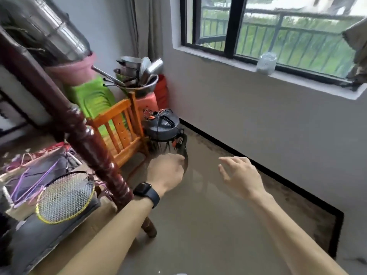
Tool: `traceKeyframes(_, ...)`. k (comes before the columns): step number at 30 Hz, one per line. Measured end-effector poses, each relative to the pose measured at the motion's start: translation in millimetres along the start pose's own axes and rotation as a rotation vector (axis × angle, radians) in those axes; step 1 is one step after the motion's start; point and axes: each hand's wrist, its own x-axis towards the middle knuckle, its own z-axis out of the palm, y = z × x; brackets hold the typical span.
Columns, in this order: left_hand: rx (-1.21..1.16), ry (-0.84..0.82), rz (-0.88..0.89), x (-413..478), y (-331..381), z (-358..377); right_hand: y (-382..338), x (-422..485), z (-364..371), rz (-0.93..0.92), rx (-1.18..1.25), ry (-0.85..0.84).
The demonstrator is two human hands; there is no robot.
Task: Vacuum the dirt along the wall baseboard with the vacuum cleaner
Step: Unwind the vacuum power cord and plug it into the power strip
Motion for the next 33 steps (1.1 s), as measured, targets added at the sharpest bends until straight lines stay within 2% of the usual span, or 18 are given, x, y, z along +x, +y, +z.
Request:
traceKeyframes(8,-0.024,0.004,-0.171,147,-48,43,-11,177,37,-0.18,0.024,-0.073)
traceKeyframes(18,-0.087,-0.021,-0.32,345,-108,77,-13,384,71,-0.248,0.002,-0.169)
traceKeyframes(24,-0.1,-0.012,-0.46,438,-154,117,-2,517,112,-0.308,0.007,-0.284)
traceKeyframes(33,-0.215,-0.045,-0.757,532,-213,167,-11,685,183,-0.42,0.003,-0.566)
